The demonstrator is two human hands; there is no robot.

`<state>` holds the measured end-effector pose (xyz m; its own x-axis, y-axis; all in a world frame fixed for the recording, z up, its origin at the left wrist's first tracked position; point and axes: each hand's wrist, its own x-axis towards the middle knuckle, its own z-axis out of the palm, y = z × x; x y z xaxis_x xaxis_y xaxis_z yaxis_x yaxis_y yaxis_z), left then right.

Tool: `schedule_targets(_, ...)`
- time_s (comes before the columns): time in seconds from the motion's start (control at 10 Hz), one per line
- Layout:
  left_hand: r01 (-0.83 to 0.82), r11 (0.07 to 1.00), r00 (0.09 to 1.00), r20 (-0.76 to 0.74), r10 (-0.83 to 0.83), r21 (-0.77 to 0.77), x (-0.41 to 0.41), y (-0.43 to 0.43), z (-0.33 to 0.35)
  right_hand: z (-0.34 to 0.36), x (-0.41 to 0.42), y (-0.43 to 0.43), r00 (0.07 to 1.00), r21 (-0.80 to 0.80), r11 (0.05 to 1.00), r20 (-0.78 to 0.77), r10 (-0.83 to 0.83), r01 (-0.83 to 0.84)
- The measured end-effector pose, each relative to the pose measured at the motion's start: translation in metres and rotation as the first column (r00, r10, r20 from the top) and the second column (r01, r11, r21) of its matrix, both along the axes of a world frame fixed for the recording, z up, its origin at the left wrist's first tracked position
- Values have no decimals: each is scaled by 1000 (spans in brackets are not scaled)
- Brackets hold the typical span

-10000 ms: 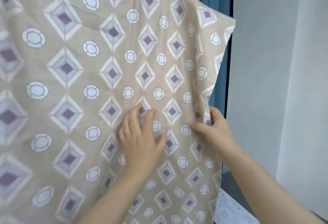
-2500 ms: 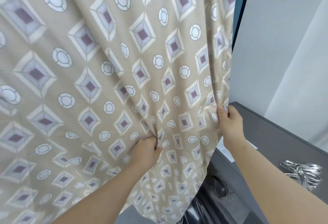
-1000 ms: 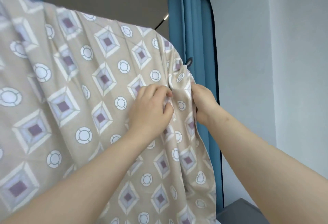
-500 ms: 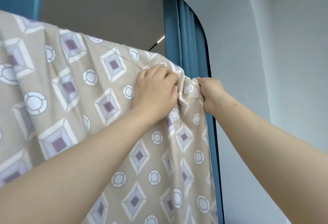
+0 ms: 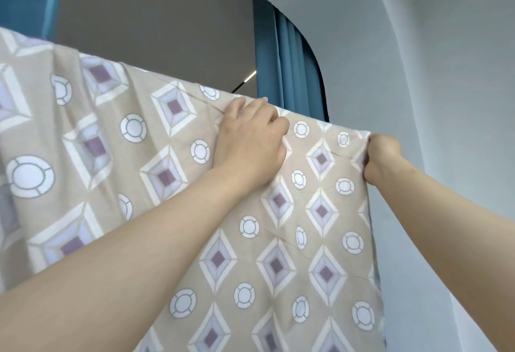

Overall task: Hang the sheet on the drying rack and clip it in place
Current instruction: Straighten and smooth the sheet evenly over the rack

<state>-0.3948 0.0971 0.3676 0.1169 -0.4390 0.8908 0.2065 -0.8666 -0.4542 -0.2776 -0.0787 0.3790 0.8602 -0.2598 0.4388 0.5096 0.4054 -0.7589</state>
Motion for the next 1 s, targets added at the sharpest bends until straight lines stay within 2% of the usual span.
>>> schedule_targets(0.1,-34,999,999,16,34,-36,6,-9,5,-13,21,-8,989,-242,962,-50,-139,123)
schedule_targets(0.2,-145,985,982,-138,131,-93,15,-20,7,-21,36,4,978,-358,912,16,-209,200)
schedule_targets(0.3,-287,954,946,-182,269,-85,24,-29,10,-20,24,21,987,-403,907,144,-74,127)
schedule_targets(0.4,-375,916,920,-177,349,-141,29,-34,14,-23,10,33,954,-587,805,185,236,-85)
schedule_targets(0.5,-444,881,892,-170,418,-164,29,-34,14,-31,10,37,925,-654,744,185,332,-137)
schedule_targets(0.6,-445,887,891,-163,424,-126,29,-35,15,-35,14,36,924,-609,791,270,270,-53)
schedule_targets(0.7,-384,914,916,-179,359,-133,31,-43,18,-31,20,33,929,-547,832,348,125,92)
schedule_targets(0.8,-248,957,962,-153,226,-148,45,-62,23,-26,30,25,933,-436,880,359,-24,190)
schedule_targets(0.9,-100,982,988,-129,80,-159,65,-80,24,-24,41,12,927,-385,870,330,-181,307)
schedule_targets(1.0,-88,989,988,-134,72,-123,76,-80,23,-30,44,0,945,-387,889,301,-131,246)
